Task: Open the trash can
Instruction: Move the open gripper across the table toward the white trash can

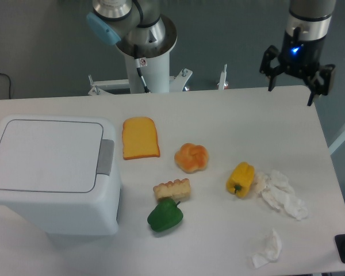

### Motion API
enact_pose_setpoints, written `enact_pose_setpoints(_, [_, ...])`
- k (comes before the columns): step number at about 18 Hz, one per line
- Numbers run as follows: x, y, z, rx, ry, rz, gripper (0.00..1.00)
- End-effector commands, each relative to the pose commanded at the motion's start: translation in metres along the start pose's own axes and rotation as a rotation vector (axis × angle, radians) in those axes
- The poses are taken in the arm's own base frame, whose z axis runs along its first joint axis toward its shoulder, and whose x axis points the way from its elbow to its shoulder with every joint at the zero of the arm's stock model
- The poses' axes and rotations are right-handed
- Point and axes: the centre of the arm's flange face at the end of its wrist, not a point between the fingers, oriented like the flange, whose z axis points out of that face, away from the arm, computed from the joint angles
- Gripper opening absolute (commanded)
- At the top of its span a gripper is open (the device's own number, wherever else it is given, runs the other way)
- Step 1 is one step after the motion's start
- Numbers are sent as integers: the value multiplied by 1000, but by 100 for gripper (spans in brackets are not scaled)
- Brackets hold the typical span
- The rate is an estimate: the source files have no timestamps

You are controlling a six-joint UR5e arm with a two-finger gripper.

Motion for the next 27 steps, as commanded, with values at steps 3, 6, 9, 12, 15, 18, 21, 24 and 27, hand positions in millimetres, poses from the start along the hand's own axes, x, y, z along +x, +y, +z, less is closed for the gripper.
enact_pose_setpoints(3, [3,-1,-3,4,-2,-55,100])
enact_pose_setpoints(6, [3,-2,-4,20,-2,-64,100])
enact_pose_setpoints(9, [7,-3,-5,19,2,-72,100])
enact_pose_setpoints(12, [10,-4,-5,20,11,-128,100])
enact_pose_setpoints(15, [26,-36,-1,65,37,-236,100])
enact_pose_setpoints(18, [39,-61,-9,134,62,-416,100])
enact_pose_setpoints(21, [44,-76,-12,195,96,-524,100])
enact_pose_setpoints(24, [48,-92,-15,207,115,-622,100])
enact_pose_setpoints(27, [60,-118,-15,210,141,-694,100])
